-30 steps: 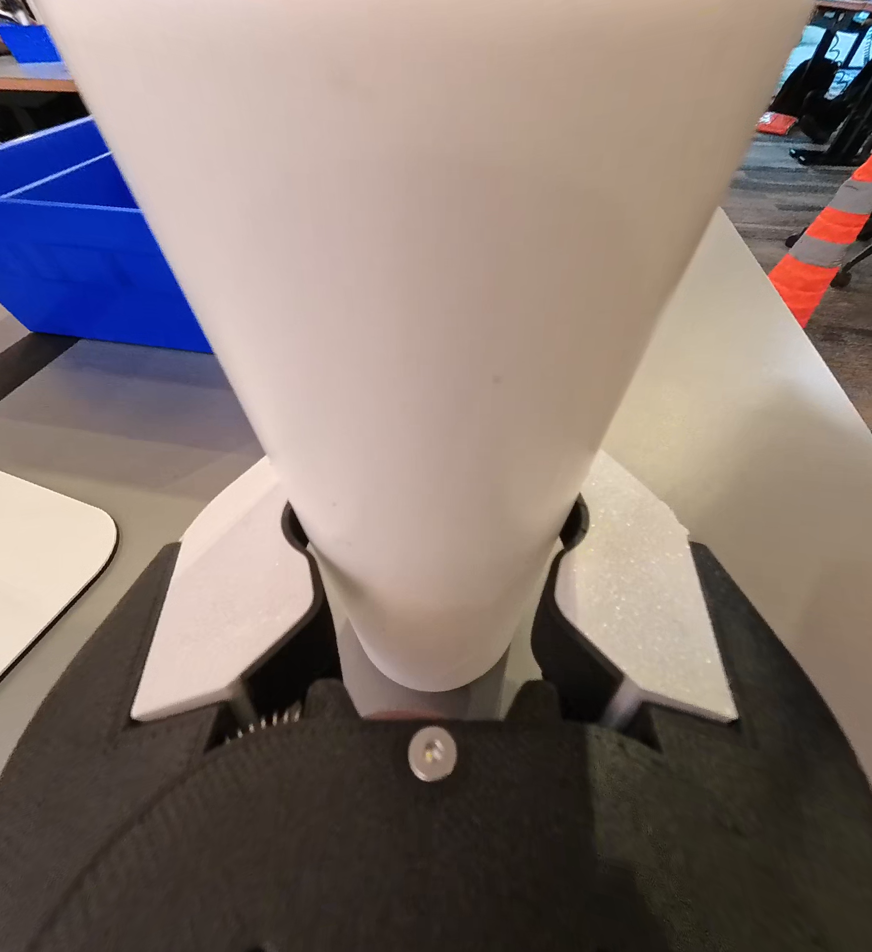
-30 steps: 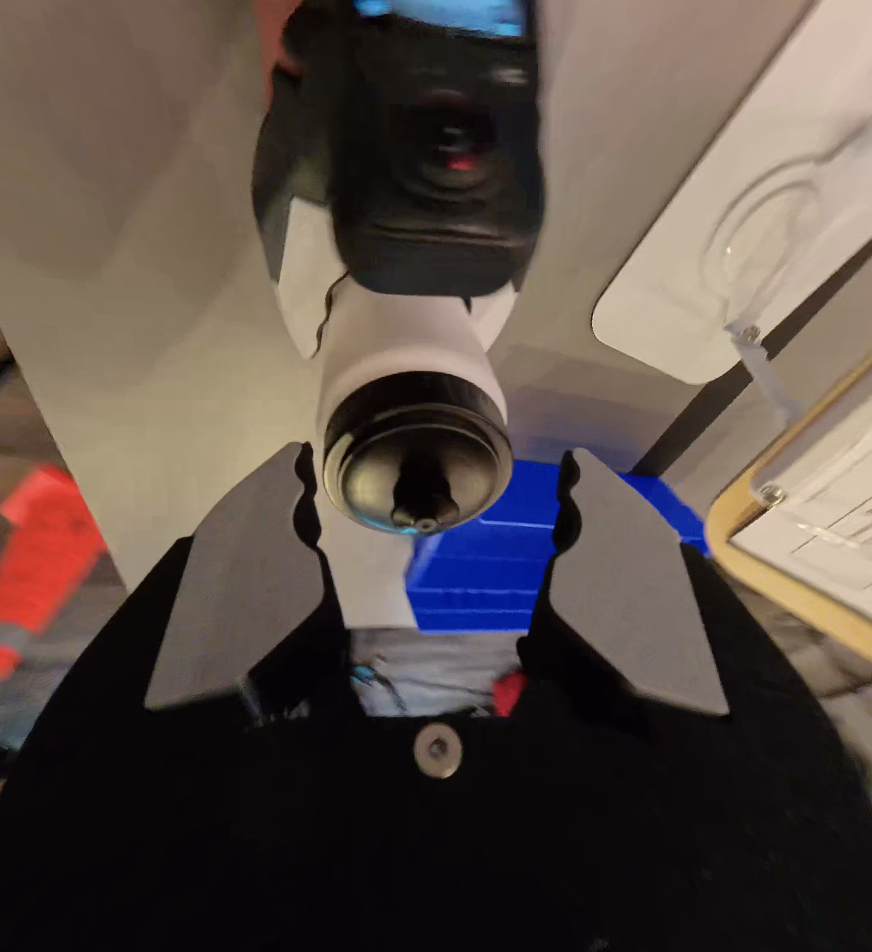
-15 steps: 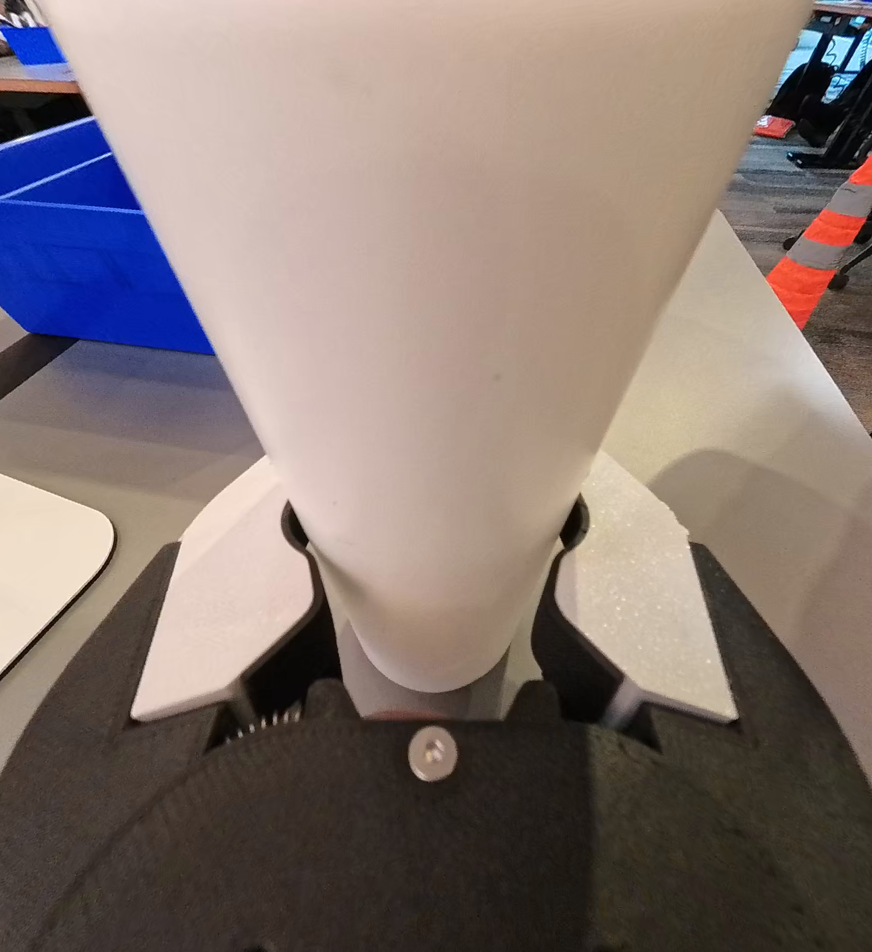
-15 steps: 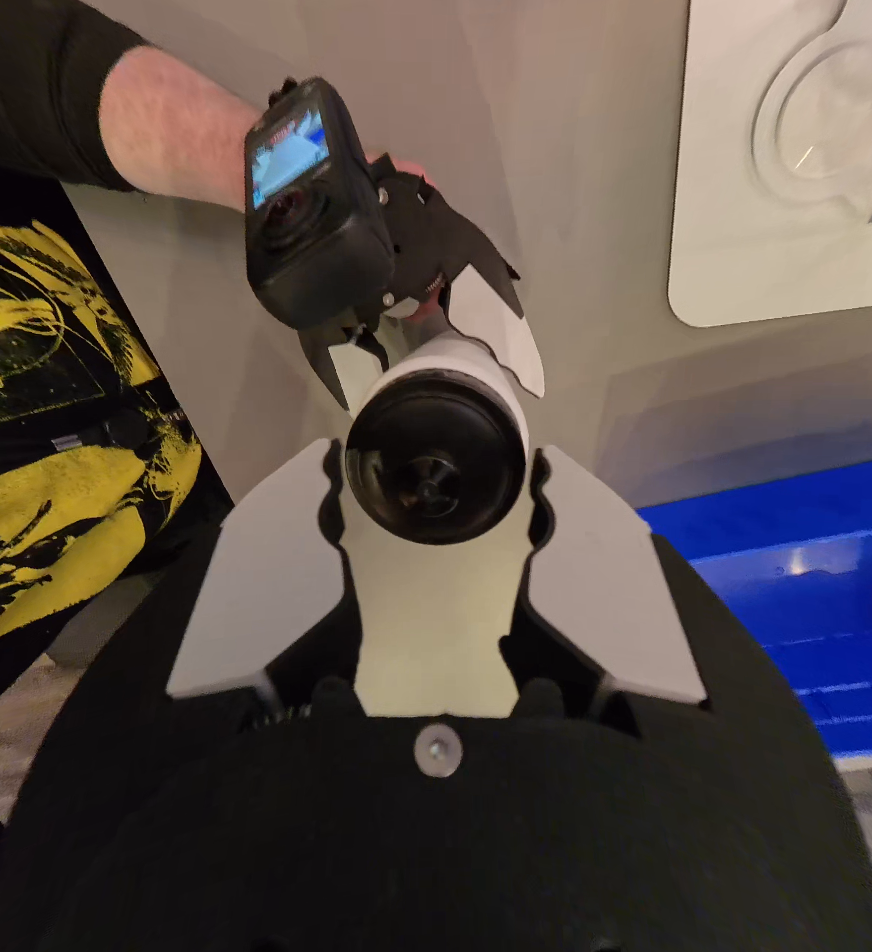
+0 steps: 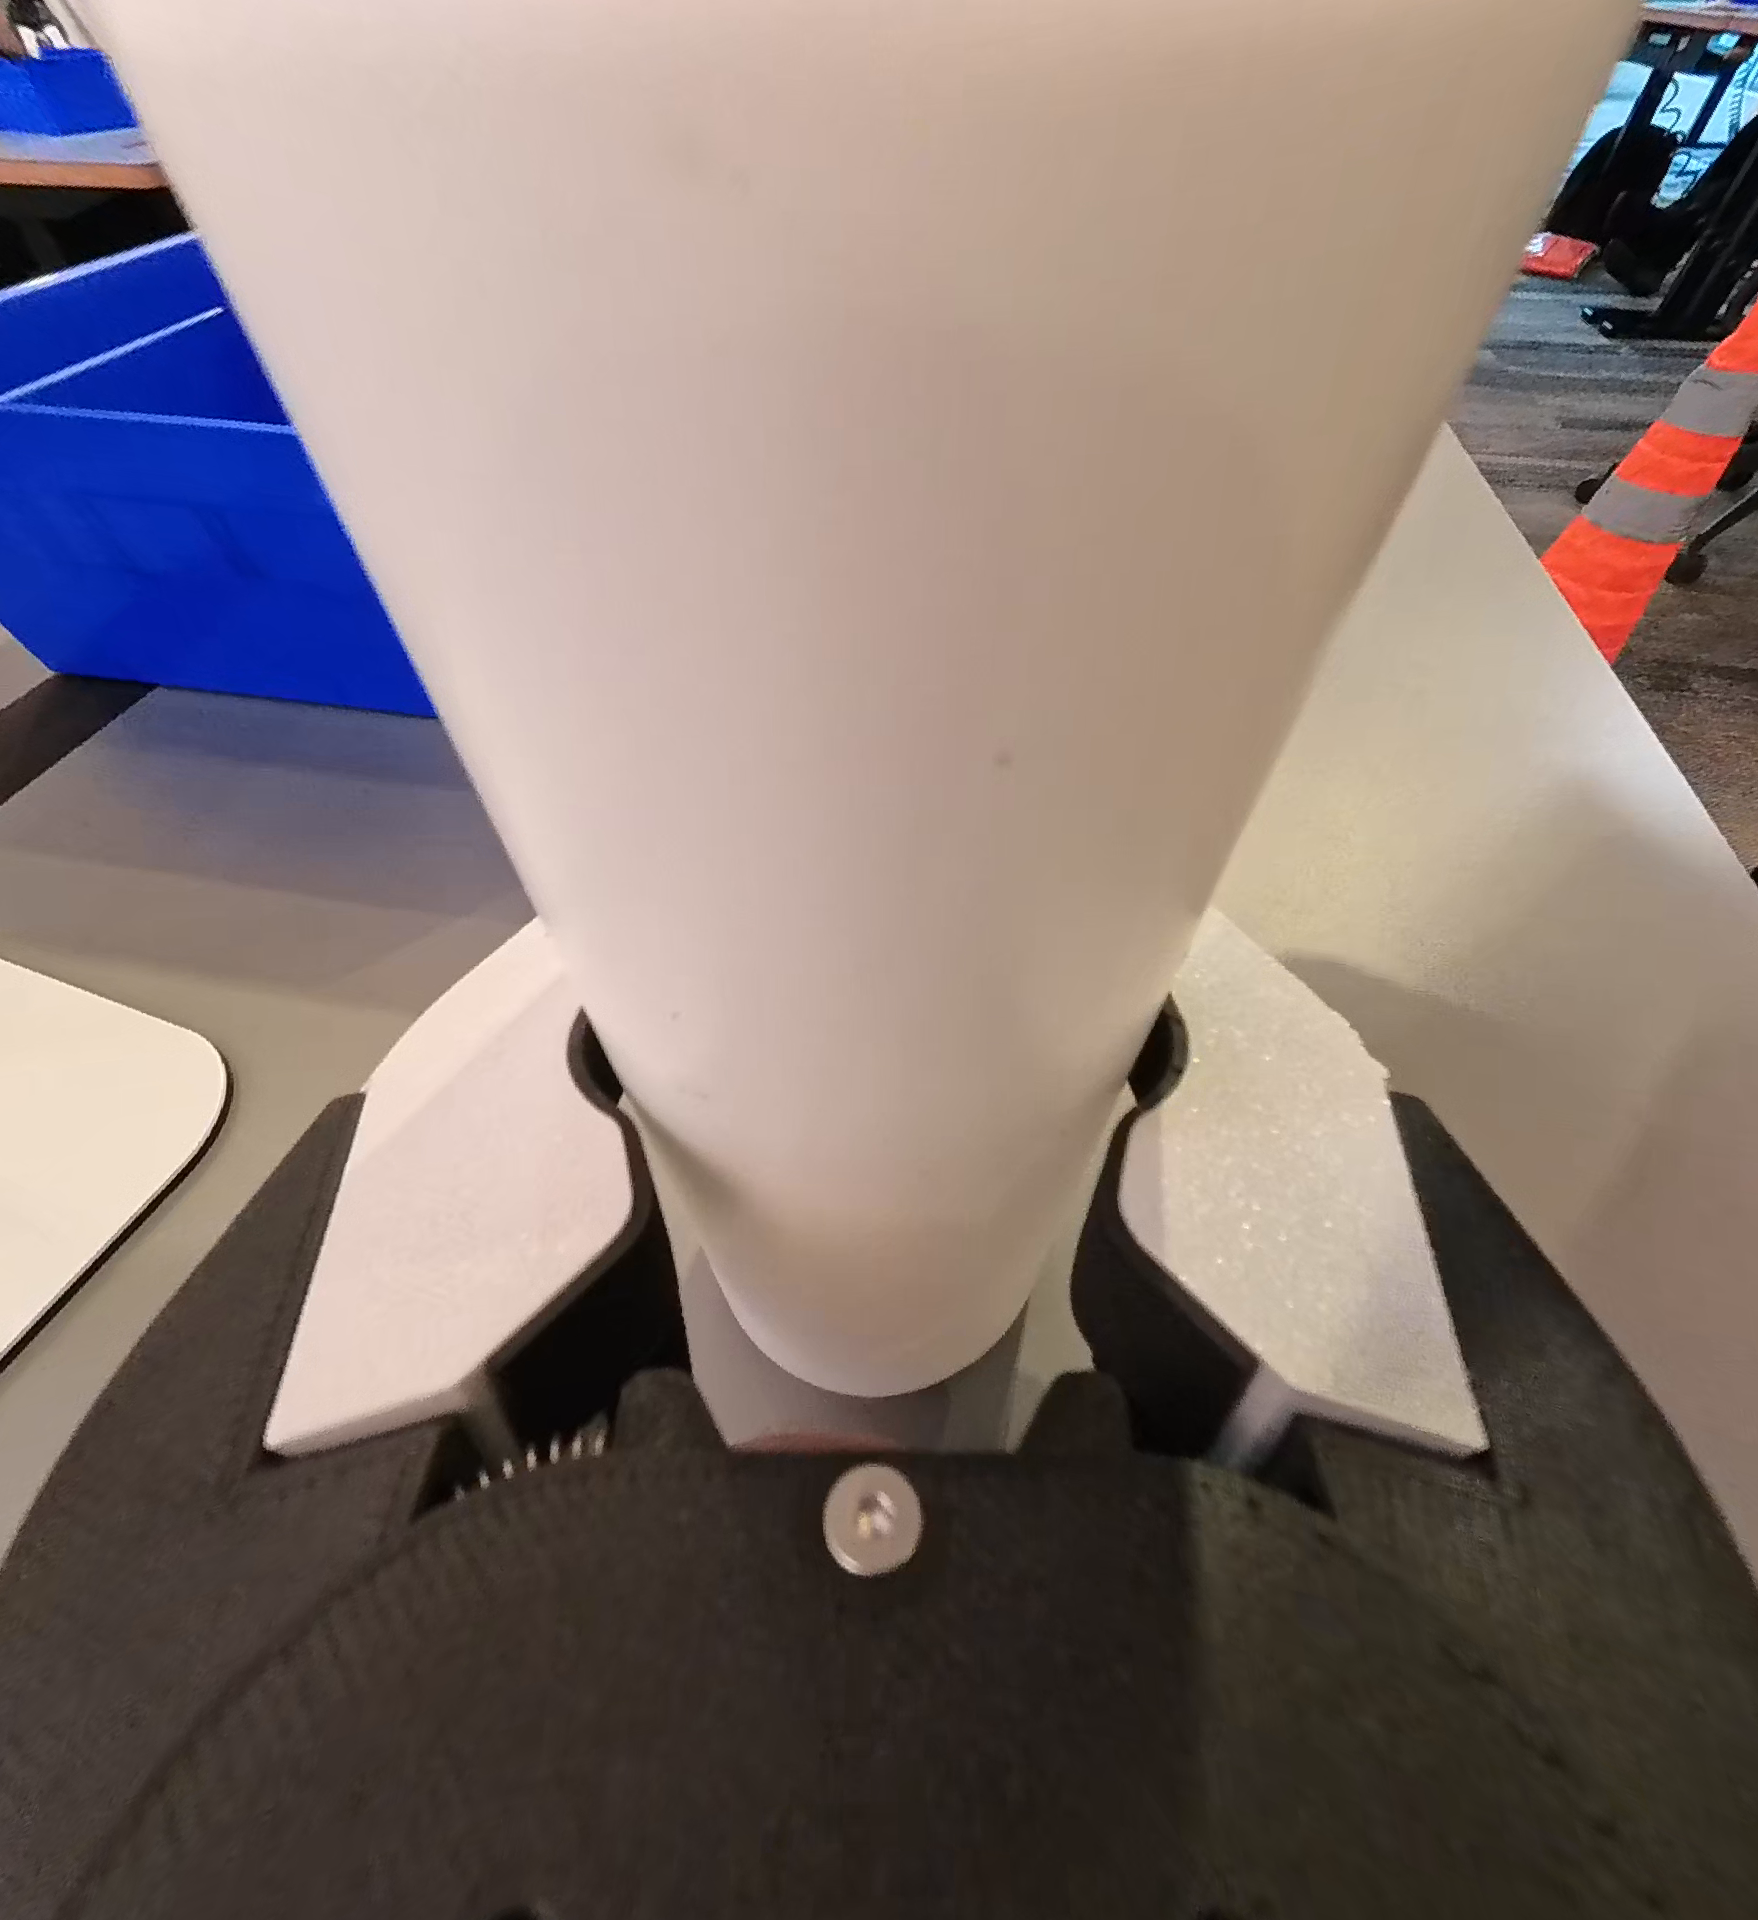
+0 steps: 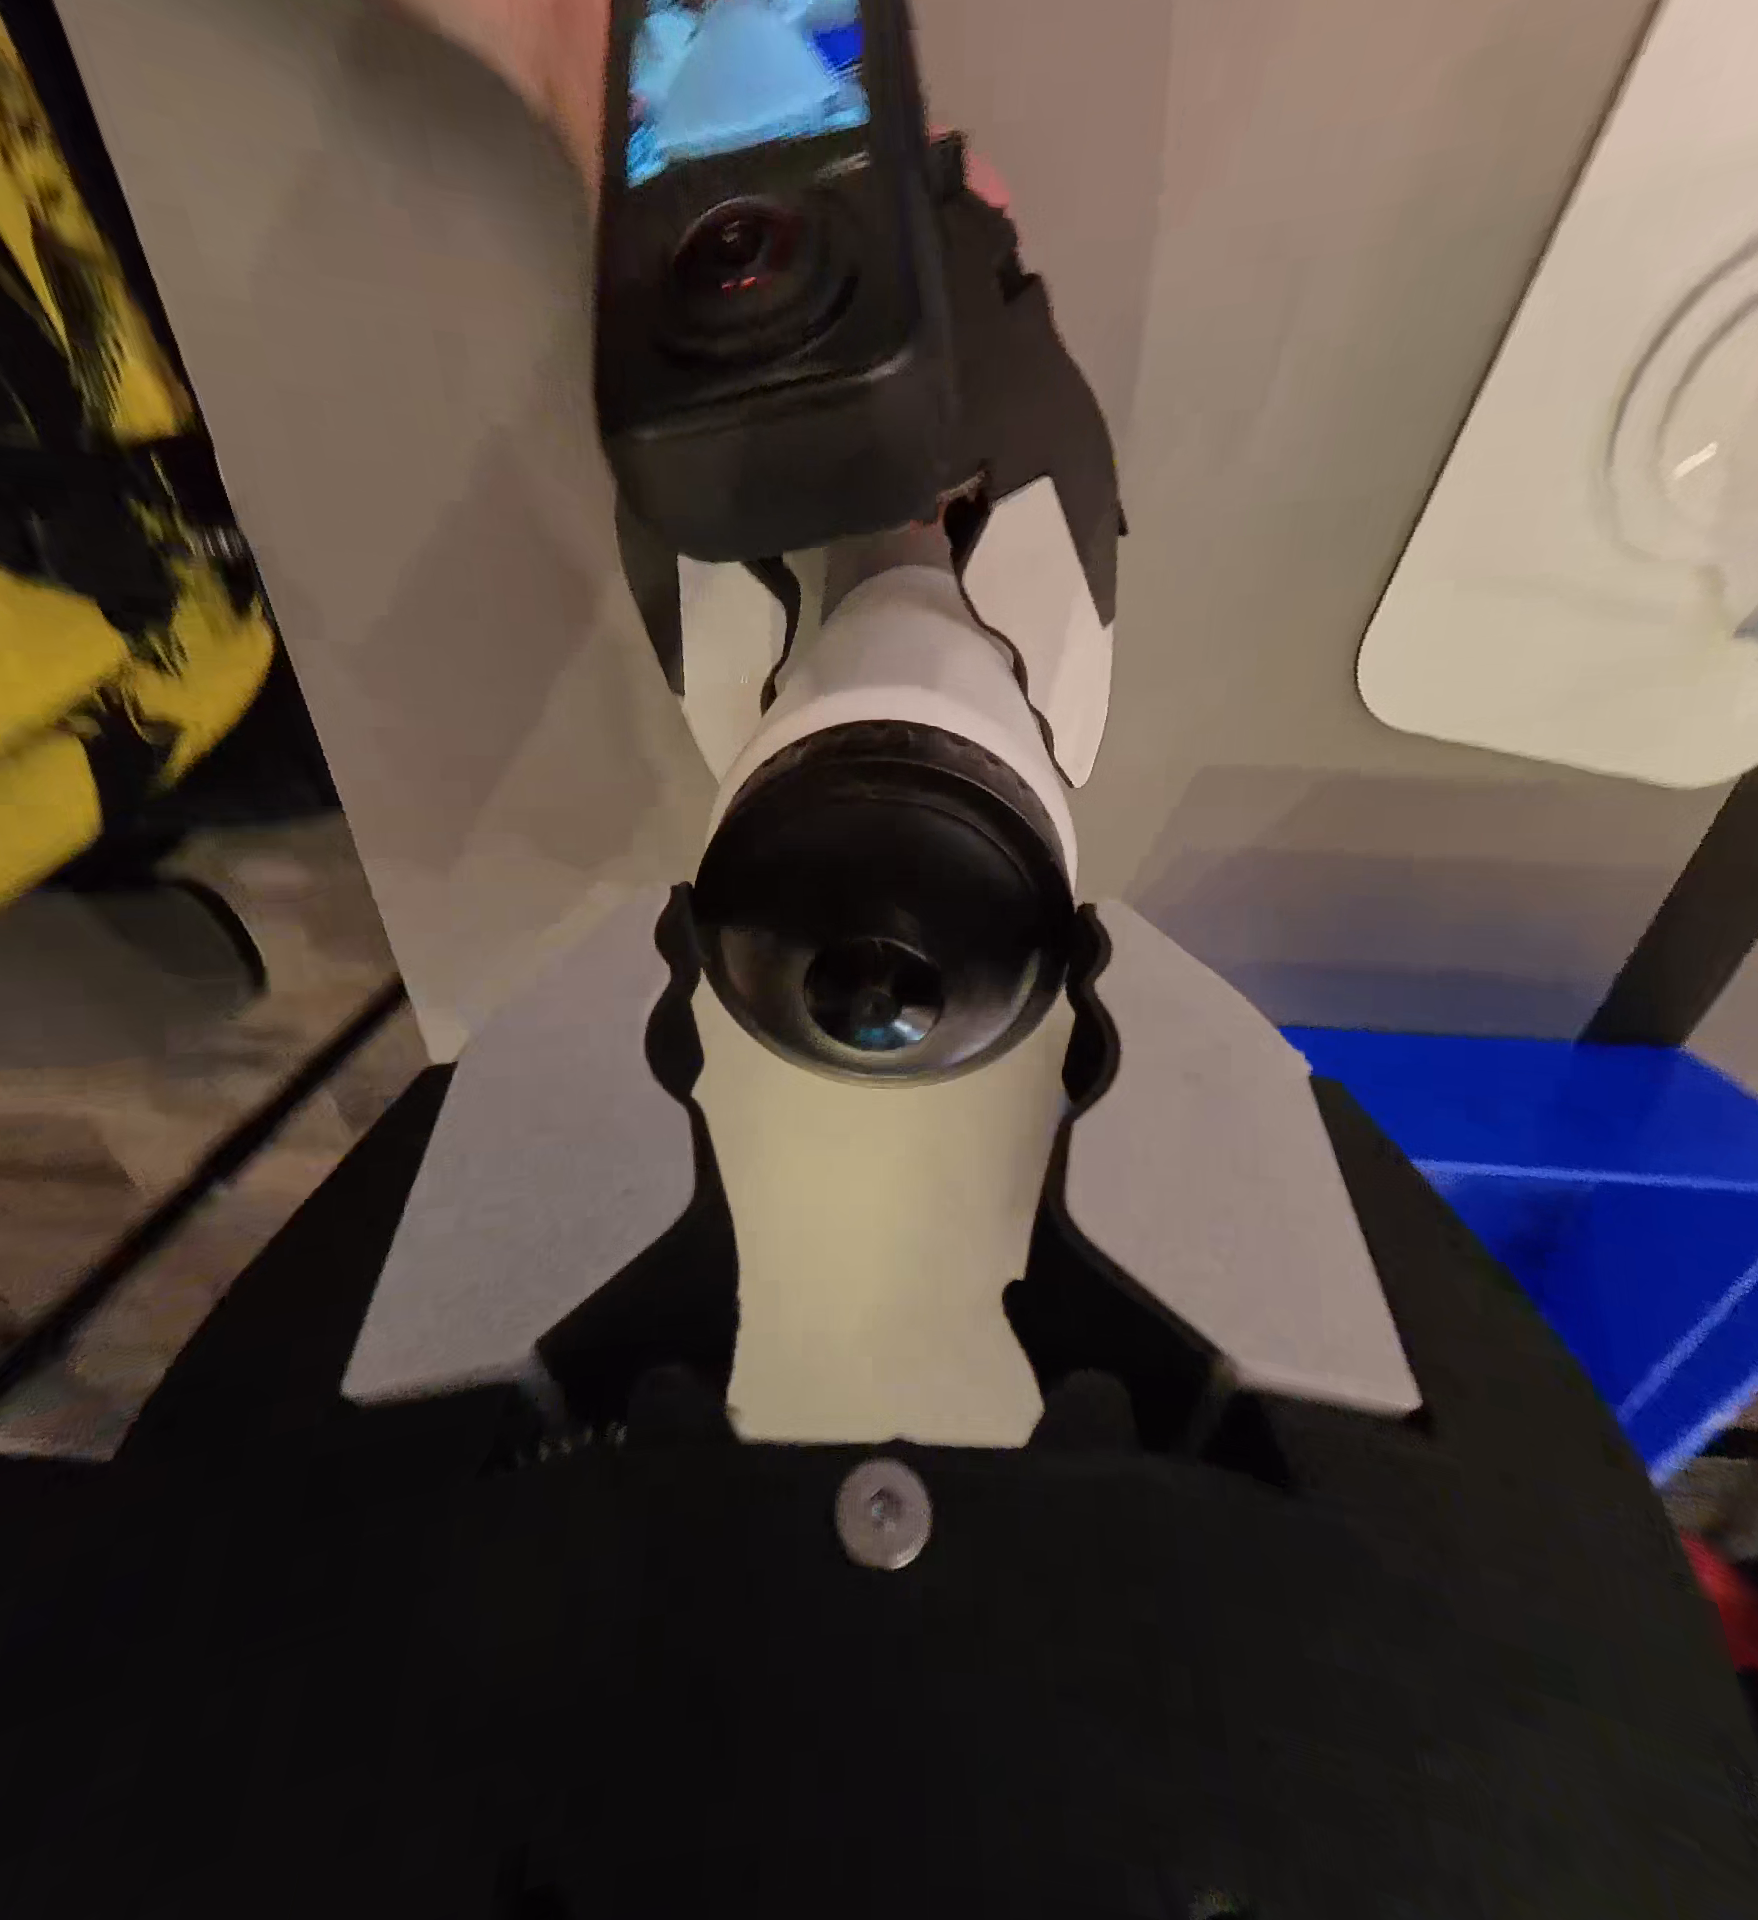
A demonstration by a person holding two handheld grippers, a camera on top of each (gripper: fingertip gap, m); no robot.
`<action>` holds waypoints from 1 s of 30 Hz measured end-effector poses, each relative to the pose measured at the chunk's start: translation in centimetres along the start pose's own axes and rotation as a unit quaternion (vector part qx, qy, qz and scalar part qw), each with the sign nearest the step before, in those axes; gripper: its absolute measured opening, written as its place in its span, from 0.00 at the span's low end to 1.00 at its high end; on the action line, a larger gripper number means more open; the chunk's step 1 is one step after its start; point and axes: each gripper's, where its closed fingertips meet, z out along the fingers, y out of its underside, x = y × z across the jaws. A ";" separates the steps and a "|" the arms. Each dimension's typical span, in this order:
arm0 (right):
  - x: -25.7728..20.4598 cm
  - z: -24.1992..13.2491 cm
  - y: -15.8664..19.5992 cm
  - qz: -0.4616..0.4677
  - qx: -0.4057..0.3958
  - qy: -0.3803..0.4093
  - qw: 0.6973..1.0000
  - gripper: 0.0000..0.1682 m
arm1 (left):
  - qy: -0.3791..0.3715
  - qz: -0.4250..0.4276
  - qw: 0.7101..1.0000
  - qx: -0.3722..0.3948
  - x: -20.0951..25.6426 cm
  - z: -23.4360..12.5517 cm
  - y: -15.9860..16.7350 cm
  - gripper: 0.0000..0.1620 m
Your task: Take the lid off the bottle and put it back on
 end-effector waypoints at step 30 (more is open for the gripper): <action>0.1 0.3 0.5 0.040 0.002 0.028 0.999 0.42 | 0.004 -0.002 1.000 0.002 0.1 0.0 0.0 0.60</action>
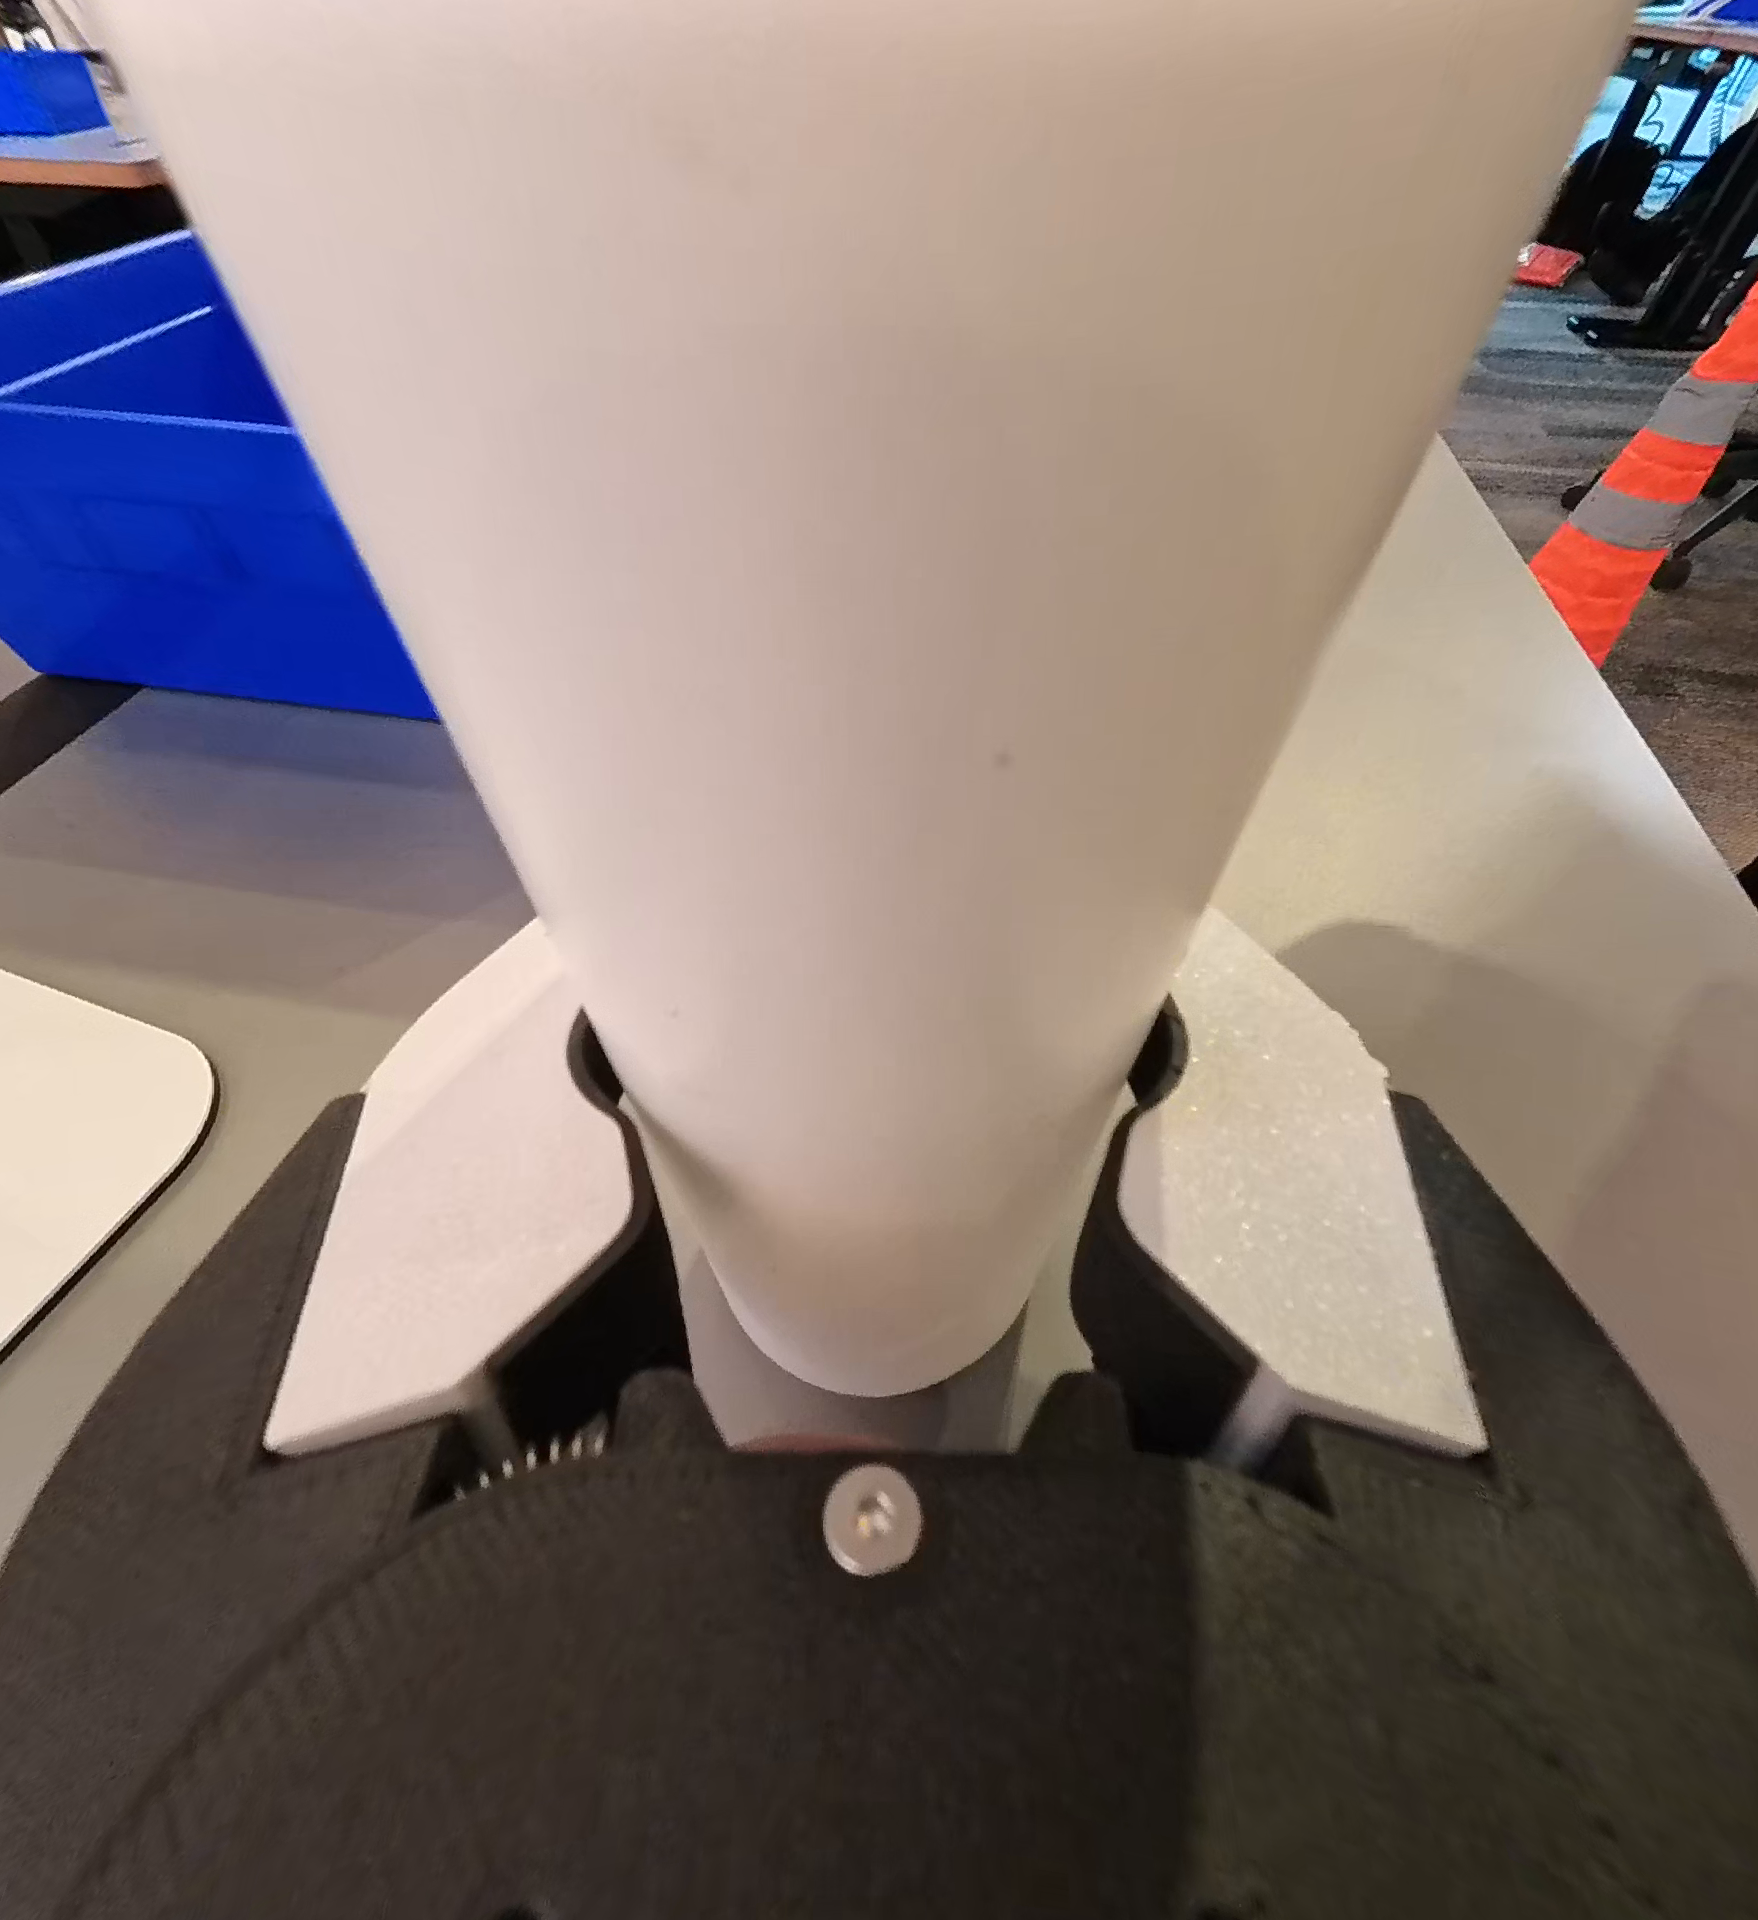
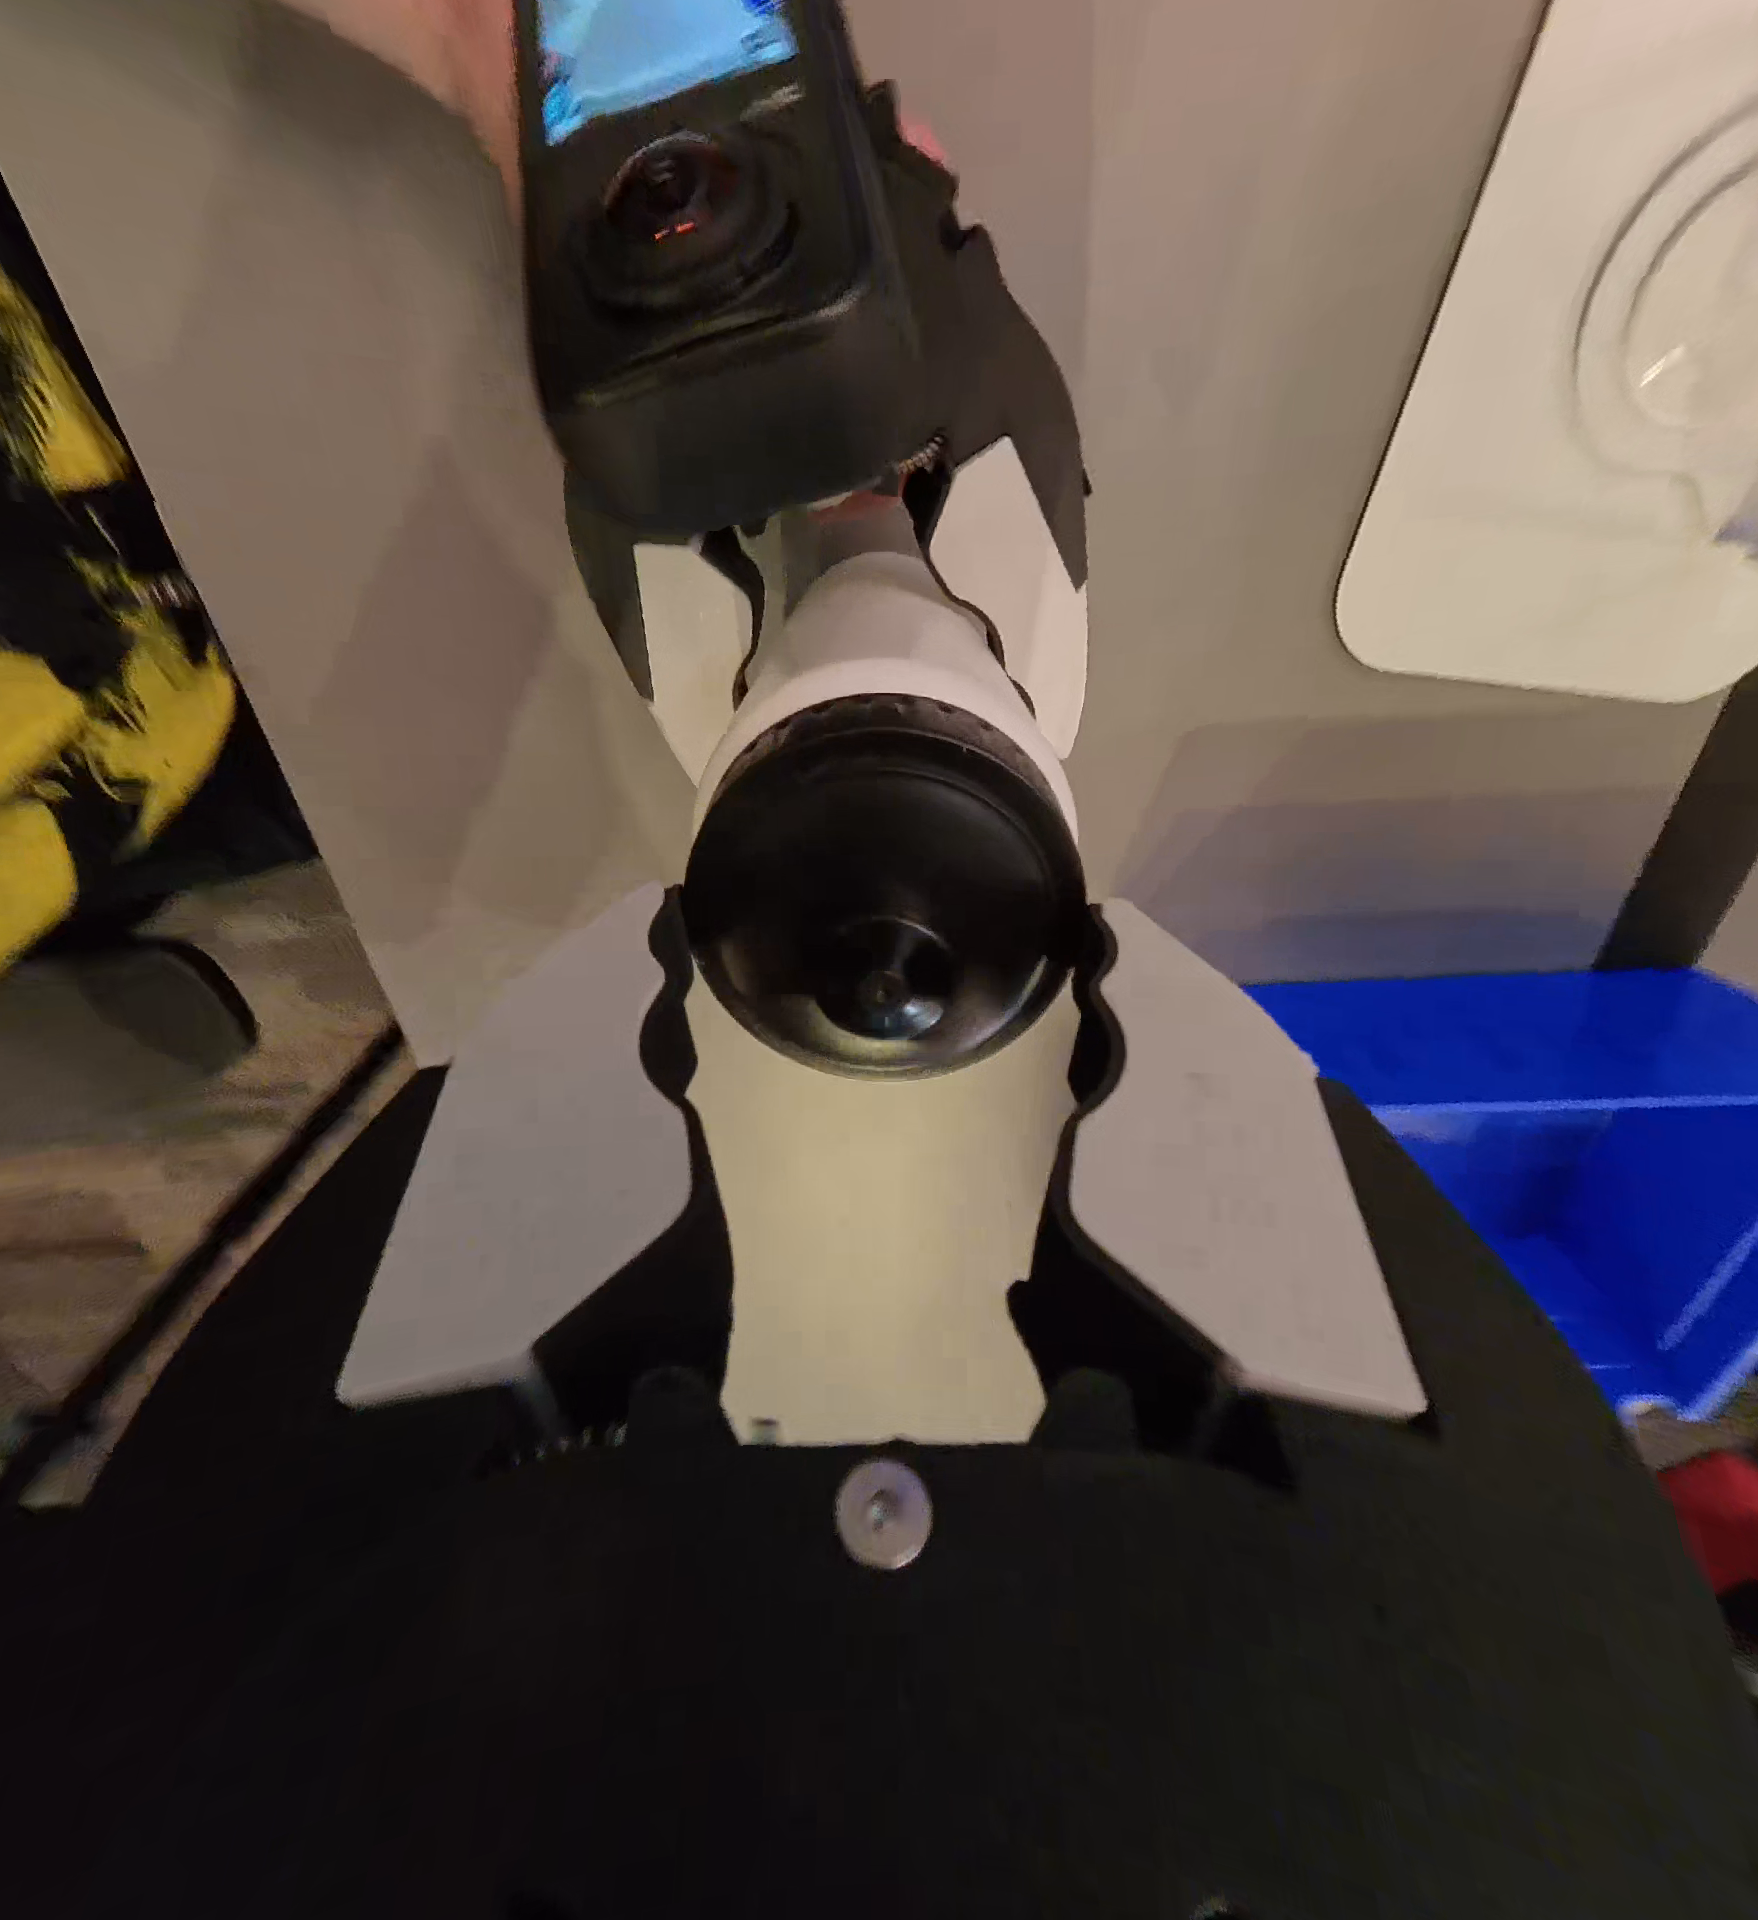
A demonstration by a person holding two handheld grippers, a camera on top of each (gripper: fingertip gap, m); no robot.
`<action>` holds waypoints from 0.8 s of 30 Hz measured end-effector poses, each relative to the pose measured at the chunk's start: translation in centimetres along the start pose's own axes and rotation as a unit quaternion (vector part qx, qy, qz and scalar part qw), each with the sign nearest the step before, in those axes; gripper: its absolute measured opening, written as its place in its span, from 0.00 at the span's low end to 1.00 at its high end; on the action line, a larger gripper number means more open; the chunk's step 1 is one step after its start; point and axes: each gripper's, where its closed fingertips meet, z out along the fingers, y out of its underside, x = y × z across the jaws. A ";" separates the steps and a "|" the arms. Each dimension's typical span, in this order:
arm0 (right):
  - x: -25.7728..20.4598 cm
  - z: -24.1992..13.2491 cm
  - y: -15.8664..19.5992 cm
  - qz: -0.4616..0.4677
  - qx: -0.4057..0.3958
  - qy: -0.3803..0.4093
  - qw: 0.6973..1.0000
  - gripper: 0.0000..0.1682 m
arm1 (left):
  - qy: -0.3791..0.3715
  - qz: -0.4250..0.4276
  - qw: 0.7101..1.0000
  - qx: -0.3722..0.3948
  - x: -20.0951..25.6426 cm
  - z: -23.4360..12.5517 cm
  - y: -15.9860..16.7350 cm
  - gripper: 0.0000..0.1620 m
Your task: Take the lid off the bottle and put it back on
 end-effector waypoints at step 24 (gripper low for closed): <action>0.4 -0.6 -0.3 0.033 0.028 -0.017 0.999 0.46 | 0.002 -0.002 1.000 0.001 0.1 0.0 0.0 0.60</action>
